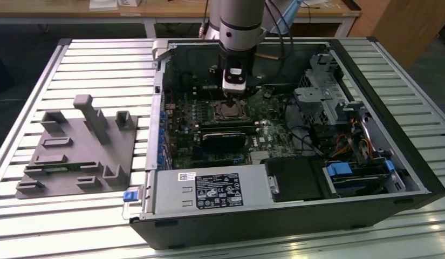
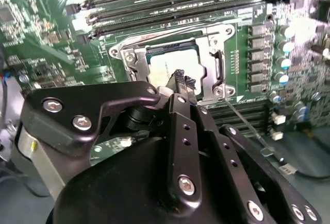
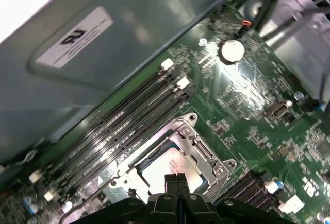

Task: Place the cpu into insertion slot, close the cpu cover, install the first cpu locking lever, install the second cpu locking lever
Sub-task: 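Close the cpu cover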

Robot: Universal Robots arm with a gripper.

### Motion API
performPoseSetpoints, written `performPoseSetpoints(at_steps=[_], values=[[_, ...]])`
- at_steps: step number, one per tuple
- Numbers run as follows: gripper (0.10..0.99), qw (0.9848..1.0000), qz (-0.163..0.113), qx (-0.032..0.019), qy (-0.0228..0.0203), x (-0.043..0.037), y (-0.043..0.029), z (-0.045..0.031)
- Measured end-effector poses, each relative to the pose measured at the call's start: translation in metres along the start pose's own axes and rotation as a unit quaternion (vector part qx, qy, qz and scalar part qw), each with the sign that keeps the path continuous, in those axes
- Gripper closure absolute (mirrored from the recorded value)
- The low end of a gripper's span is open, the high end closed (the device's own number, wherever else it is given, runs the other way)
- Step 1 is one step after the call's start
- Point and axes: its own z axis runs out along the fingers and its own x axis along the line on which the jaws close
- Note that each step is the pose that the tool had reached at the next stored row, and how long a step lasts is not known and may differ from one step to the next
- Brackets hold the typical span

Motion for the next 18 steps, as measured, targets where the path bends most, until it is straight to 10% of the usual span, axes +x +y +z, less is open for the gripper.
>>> performPoseSetpoints(at_steps=[9,18], values=[[0.980,0.9967,-0.082,0.0010,0.0014,0.0000,0.0000,0.0017],[0.980,0.9866,-0.163,0.0020,0.0028,-0.0001,-0.0001,0.0046]])
